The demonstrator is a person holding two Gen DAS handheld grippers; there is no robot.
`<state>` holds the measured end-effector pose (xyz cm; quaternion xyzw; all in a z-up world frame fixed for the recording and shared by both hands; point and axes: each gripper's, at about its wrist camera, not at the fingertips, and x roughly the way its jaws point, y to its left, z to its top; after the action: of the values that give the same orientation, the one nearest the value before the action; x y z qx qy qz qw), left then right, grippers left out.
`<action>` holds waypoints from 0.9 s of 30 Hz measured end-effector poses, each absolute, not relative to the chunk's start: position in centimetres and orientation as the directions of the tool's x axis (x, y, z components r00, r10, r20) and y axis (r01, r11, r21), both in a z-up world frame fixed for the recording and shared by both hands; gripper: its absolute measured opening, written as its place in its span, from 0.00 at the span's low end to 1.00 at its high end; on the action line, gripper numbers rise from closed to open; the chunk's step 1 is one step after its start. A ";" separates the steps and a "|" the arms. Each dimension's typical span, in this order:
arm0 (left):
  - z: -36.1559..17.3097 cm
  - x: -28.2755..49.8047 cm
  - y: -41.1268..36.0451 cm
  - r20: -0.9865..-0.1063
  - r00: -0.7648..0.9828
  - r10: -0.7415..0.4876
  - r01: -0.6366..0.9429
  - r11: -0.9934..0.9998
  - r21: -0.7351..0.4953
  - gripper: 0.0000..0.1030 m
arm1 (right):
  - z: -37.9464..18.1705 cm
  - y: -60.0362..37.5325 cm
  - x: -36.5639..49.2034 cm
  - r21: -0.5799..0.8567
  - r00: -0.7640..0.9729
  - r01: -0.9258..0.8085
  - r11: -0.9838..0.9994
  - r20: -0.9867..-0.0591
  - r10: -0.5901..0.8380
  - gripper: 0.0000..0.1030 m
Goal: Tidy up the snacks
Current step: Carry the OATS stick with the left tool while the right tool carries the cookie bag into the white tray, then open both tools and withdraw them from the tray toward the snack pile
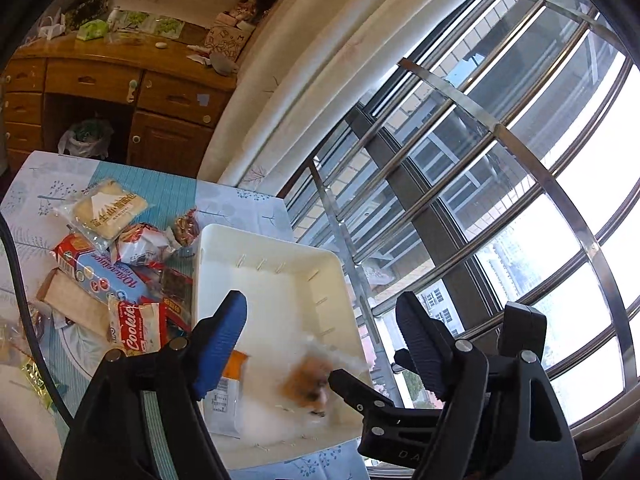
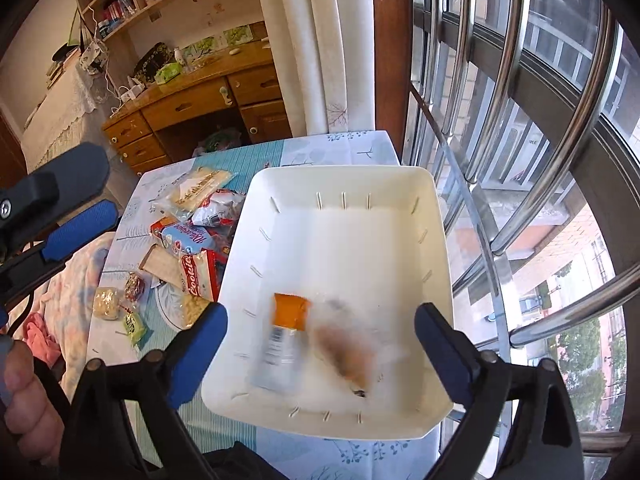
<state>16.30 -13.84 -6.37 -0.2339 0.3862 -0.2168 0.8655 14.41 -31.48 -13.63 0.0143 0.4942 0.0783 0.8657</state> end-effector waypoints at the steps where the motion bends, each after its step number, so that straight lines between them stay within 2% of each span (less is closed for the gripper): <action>1: -6.4 16.2 -13.6 -0.570 0.610 -0.550 0.187 0.799 -0.572 0.74 | -13.7 -31.5 14.4 0.105 0.496 -0.121 0.987 -0.855 0.152 0.93; 12: -7.3 15.2 -9.8 -0.608 0.626 -0.489 0.066 0.810 -0.583 0.74 | -13.5 -29.6 13.5 0.137 0.494 -0.162 0.977 -0.846 0.200 0.94; 27: -9.0 11.0 -1.4 -0.700 0.585 -0.409 -0.012 0.859 -0.511 0.74 | -13.8 -22.0 12.1 0.201 0.471 -0.200 0.959 -0.838 0.274 0.93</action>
<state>10.96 -1.39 -9.04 -0.2385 0.4404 -0.1157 0.8577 12.11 -22.00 -13.80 0.0374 0.4953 0.1386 0.8568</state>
